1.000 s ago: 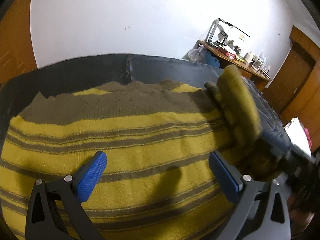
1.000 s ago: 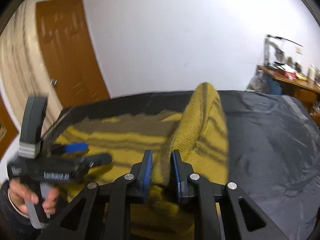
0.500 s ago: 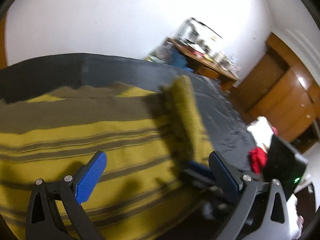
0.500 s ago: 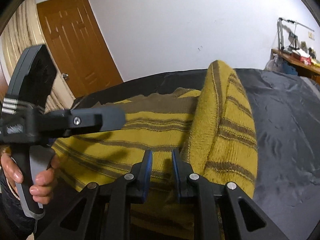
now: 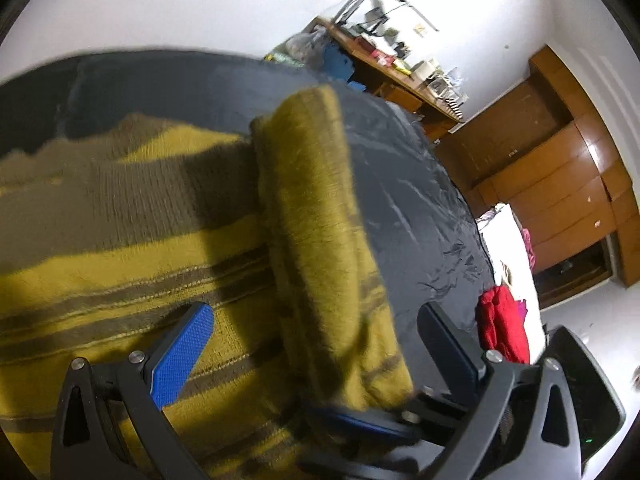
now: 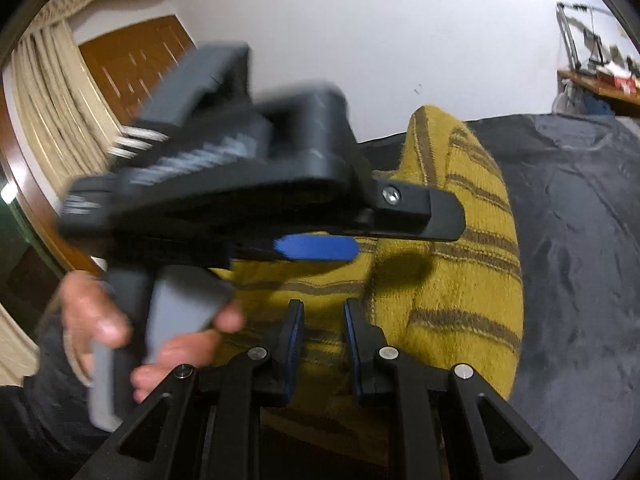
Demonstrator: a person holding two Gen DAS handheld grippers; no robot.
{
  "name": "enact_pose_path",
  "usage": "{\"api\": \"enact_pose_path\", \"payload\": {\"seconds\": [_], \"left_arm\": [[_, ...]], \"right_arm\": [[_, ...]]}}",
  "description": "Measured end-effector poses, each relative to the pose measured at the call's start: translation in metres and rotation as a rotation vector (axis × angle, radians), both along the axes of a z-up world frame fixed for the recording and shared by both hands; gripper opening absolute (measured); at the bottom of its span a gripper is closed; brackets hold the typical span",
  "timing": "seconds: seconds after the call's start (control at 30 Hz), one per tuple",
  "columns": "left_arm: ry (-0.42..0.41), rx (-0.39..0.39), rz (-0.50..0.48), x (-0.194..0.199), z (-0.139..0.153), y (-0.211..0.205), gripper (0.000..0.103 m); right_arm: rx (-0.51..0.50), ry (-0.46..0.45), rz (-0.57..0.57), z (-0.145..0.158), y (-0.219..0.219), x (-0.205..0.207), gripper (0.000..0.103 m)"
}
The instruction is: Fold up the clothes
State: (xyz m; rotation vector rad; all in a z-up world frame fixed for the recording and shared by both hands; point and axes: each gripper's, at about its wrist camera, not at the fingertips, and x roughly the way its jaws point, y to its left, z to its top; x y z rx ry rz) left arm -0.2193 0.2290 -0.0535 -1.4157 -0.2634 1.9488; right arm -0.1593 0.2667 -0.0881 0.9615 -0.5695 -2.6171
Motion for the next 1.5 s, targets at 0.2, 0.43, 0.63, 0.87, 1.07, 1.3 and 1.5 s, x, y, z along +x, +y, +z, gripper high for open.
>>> {"api": "enact_pose_path", "payload": {"seconds": [0.2,0.43,0.63,0.87,1.07,1.3,1.5], "left_arm": [[-0.005,0.010,-0.014,-0.002,-0.003,-0.001,0.102],[-0.010,-0.002,-0.015,-0.003,-0.002,0.003,0.102],[-0.019,-0.008,-0.012,-0.003,-0.002,0.003,0.102],[-0.027,-0.017,-0.015,-0.004,0.000,0.009,0.102],[-0.079,0.027,-0.052,-0.004,0.002,0.019,0.102],[-0.097,0.022,-0.102,-0.002,0.006,0.047,0.102],[-0.105,-0.029,-0.102,-0.003,0.004,0.061,0.095]], "right_arm": [[0.083,0.070,-0.070,0.022,0.015,0.046,0.062],[0.293,0.067,-0.163,0.027,0.022,0.065,0.082],[0.255,0.010,-0.162,0.011,0.035,0.050,0.082],[0.350,0.004,-0.100,0.003,0.010,0.028,0.082],[0.429,-0.018,-0.123,-0.007,-0.004,0.016,0.076],[0.404,-0.020,-0.225,-0.005,0.008,0.022,0.038],[0.450,0.011,-0.229,-0.002,-0.004,0.025,0.034]]}}
